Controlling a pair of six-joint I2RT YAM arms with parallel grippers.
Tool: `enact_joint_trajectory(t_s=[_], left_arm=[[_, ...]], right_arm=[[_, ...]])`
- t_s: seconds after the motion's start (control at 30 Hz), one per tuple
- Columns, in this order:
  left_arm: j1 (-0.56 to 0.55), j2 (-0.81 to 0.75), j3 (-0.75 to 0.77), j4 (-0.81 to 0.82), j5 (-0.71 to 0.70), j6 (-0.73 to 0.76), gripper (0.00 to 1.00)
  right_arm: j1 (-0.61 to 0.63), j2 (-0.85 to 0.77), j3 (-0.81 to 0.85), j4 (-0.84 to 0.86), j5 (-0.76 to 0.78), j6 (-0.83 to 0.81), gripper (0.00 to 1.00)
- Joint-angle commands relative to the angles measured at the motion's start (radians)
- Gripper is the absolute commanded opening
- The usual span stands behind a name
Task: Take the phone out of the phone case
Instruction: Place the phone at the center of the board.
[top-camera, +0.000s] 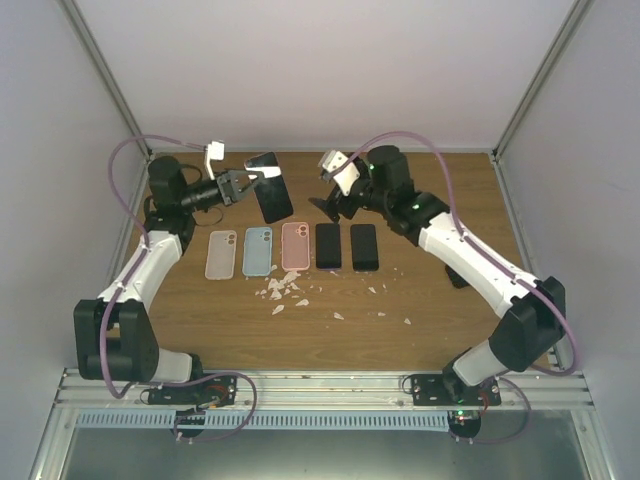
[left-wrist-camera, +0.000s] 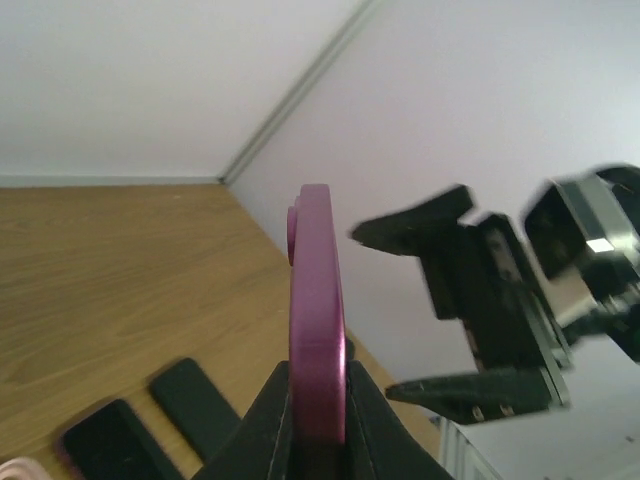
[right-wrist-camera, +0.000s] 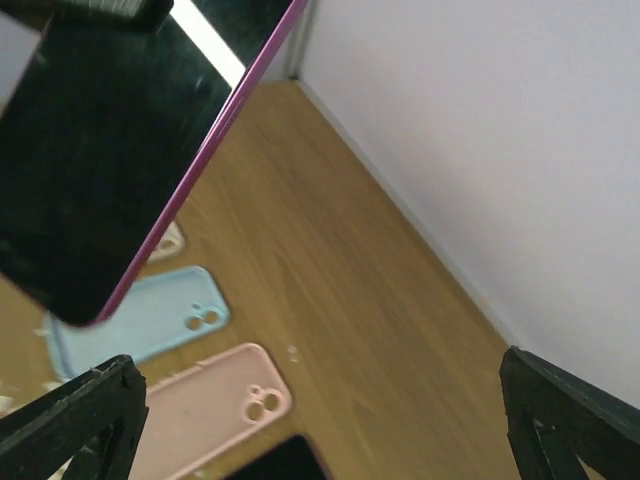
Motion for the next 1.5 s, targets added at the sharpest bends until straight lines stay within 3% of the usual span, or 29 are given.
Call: enact_joint_trajectory(t_s=[0.0, 0.23, 0.37, 0.5, 1.03, 1.23, 1.37, 1.47], left_arm=[[-0.064, -0.064, -0.036, 0.312, 0.062, -0.107, 0.00], [-0.152, -0.063, -0.048, 0.445, 0.067, -0.213, 0.00], [-0.163, -0.059, -0.050, 0.476, 0.064, -0.249, 0.00], [-0.176, -0.055, -0.054, 0.500, 0.059, -0.270, 0.00], [-0.211, -0.027, -0.053, 0.528, 0.032, -0.280, 0.00], [-0.220, -0.019, -0.048, 0.513, 0.028, -0.269, 0.00], [-0.228, -0.010, -0.028, 0.442, 0.018, -0.228, 0.00], [-0.236, -0.005, -0.022, 0.425, 0.013, -0.218, 0.00]], right_arm=[[-0.083, 0.013, 0.069, -0.091, -0.399, 0.224, 0.94], [-0.160, 0.011, 0.039, 0.031, -0.777, 0.504, 0.86], [-0.185, 0.009, -0.002, 0.139, -0.865, 0.641, 0.76], [-0.189, 0.017, -0.021, 0.195, -0.893, 0.709, 0.67], [-0.176, 0.074, -0.017, 0.320, -0.921, 0.861, 0.45], [-0.172, 0.078, -0.018, 0.317, -0.916, 0.860, 0.28], [-0.174, 0.076, -0.031, 0.352, -0.944, 0.900, 0.23], [-0.174, 0.076, -0.041, 0.367, -0.955, 0.914, 0.12]])
